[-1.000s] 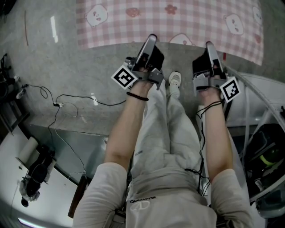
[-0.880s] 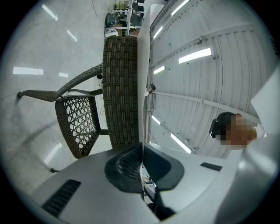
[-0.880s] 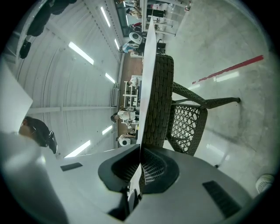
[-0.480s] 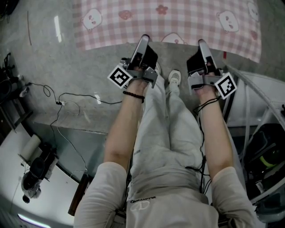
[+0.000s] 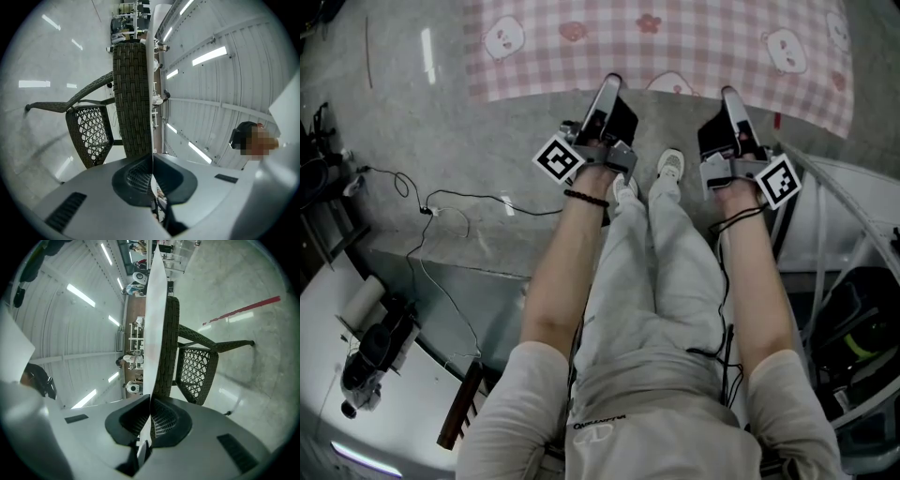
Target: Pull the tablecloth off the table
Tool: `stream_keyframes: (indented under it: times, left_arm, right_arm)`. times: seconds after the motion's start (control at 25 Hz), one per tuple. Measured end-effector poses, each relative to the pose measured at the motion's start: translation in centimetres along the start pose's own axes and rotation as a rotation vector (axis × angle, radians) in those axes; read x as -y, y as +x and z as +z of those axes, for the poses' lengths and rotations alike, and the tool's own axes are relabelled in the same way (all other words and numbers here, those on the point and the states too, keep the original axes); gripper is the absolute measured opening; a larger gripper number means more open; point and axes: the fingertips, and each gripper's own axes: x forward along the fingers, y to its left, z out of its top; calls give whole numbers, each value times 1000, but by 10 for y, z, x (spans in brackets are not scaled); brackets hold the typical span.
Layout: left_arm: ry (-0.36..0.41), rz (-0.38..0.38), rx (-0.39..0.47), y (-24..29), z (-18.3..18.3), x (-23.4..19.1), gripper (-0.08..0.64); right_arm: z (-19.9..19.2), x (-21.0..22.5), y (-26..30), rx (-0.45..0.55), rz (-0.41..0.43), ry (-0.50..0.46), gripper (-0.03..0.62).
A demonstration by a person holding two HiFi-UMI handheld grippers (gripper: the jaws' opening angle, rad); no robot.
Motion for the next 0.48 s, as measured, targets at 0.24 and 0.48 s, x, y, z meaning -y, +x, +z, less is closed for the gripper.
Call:
stream_keyframes:
  times: [0.24, 0.48]
  left_arm:
    - [-14, -20, -7, 0, 1, 3, 3]
    - [-37, -27, -14, -1, -1, 3, 3]
  right_arm:
    - [0, 0, 0, 18, -6, -19, 11]
    - [0, 3, -2, 38, -21, -36, 11]
